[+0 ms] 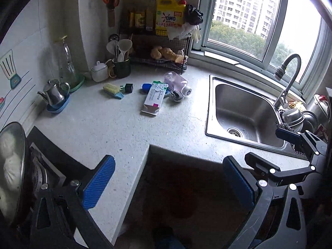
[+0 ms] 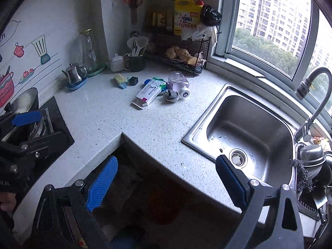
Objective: Collect trash
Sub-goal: 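Raise both tools back up to the counter, then grasp the white medicine box with the left gripper while the right gripper grasps the clear bottle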
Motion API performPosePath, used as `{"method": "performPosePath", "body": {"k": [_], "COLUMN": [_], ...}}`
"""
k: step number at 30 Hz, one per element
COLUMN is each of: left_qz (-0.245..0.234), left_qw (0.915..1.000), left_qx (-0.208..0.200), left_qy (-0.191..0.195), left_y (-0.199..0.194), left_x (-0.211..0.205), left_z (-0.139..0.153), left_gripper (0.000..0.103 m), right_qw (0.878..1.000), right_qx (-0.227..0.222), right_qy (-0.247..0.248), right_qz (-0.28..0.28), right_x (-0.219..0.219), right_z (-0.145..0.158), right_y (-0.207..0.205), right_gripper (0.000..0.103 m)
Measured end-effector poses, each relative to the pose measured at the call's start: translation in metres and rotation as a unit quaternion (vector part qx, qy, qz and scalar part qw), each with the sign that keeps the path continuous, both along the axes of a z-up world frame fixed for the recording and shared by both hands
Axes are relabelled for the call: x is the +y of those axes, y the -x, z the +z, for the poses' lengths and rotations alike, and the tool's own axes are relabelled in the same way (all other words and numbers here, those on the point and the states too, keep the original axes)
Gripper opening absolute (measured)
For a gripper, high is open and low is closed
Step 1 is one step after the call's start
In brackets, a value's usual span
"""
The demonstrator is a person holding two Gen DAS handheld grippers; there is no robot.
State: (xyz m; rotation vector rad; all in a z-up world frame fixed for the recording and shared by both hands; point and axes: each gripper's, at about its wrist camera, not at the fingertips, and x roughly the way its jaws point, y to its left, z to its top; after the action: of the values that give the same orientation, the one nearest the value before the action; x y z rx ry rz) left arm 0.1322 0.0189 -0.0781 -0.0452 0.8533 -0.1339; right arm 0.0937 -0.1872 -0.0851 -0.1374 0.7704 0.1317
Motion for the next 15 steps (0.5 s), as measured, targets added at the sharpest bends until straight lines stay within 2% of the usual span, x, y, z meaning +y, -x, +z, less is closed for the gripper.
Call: {"method": "performPosePath", "body": {"k": [3, 6, 11, 15], "left_qz": [-0.012, -0.028, -0.060, -0.085], "left_qw": [0.9999, 0.9995, 0.9966, 0.9925], "left_qx": [0.005, 0.013, 0.057, 0.087], "left_qy": [-0.004, -0.004, -0.001, -0.015], "left_y": [-0.035, -0.079, -0.163, -0.225], "left_x": [0.008, 0.014, 0.020, 0.022], "left_z": [-0.006, -0.013, -0.027, -0.042], "left_gripper": [0.103, 0.103, 0.103, 0.103], "right_qw": [1.000, 1.000, 0.998, 0.996], "right_qx": [0.004, 0.021, 0.040, 0.046], "right_qy": [0.017, 0.002, 0.014, 0.005], "right_qz": [-0.005, -0.016, -0.054, -0.077], "right_x": [0.002, -0.001, -0.007, -0.013], "right_z": [-0.004, -0.008, -0.009, -0.006], "right_y": [-0.026, -0.061, -0.121, -0.161], "right_gripper": [0.095, 0.095, 0.095, 0.095]}}
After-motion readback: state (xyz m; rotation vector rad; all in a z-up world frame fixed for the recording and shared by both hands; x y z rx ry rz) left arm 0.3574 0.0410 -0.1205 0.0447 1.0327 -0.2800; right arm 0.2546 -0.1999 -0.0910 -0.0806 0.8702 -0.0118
